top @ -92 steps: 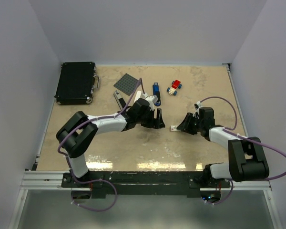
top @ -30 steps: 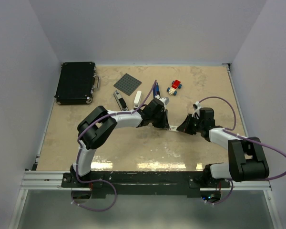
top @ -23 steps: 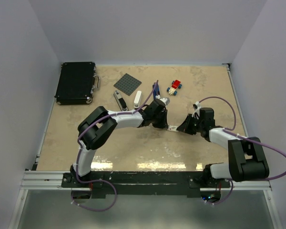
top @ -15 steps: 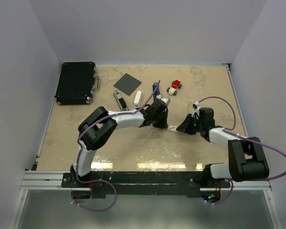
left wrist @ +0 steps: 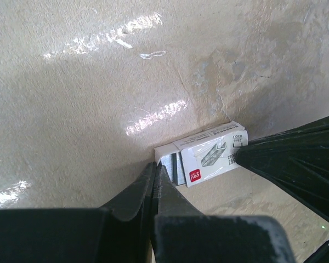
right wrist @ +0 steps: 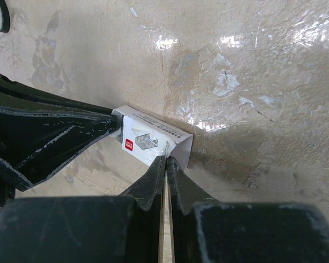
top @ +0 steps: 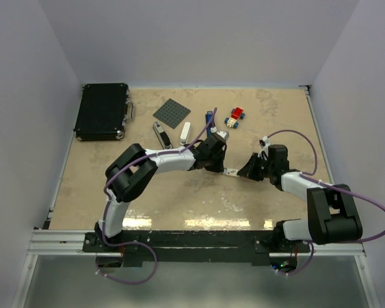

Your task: Load the staples into the stapler

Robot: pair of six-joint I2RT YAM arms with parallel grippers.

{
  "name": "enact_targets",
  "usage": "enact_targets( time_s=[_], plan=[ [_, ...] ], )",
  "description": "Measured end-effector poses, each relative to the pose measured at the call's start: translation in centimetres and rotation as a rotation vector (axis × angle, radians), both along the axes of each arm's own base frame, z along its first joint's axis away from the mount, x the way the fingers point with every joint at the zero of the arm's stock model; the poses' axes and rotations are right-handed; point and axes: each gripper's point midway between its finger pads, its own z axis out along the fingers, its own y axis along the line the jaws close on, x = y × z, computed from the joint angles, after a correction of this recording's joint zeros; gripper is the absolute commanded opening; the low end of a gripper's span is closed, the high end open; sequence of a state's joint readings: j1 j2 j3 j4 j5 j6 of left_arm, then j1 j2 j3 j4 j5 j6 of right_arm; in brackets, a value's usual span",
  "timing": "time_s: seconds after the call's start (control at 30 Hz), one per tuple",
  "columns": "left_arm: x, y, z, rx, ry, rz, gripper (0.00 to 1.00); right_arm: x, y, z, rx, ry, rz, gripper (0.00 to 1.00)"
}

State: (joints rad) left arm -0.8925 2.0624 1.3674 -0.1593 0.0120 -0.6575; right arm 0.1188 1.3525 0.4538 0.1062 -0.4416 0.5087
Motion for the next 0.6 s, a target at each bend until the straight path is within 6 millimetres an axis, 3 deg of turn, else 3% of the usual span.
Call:
enact_targets(
  time_s=[0.6],
  plan=[
    [1.2,2.5,0.0,-0.004,0.013,0.043,0.00,0.2,0.0,0.1,-0.002,-0.009,-0.002,0.05]
  ],
)
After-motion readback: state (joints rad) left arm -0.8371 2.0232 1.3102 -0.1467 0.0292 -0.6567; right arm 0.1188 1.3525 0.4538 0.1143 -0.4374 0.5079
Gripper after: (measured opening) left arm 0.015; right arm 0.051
